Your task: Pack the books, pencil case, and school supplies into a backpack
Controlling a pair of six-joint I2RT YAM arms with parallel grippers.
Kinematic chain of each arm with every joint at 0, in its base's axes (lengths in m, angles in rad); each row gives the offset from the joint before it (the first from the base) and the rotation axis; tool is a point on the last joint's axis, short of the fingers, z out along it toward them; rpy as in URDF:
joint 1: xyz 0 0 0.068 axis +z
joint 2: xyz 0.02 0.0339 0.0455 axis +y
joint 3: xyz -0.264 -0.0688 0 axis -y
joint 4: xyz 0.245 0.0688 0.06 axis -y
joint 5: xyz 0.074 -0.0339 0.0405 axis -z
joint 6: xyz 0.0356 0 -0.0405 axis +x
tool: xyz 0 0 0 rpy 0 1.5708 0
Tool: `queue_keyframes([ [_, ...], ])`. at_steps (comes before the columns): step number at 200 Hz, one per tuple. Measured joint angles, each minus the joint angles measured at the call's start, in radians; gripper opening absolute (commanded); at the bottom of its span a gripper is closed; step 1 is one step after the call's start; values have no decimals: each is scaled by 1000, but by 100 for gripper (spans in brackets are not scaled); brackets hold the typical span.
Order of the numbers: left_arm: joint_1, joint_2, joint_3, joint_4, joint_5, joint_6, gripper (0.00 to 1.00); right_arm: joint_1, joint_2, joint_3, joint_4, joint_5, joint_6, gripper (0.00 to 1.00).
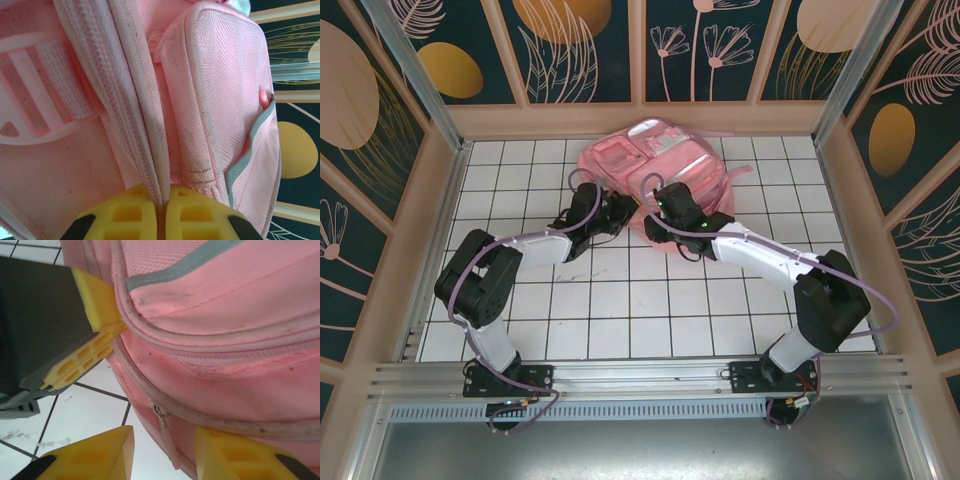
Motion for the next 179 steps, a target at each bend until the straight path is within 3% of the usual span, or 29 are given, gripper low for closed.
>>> queue_keyframes([
  [11,0,0,4,0,7,1,0,3,6,1,-1,5,3,24],
  [67,0,0,15,0,19,4,0,8,40,15,-10,27,6,24],
  [108,0,0,15,-4,18,10,0,17,60,29,-34,82,20,5],
  [179,2,-4,17,-35,3,57,0,-1,-22,-17,-108,173,13,2],
])
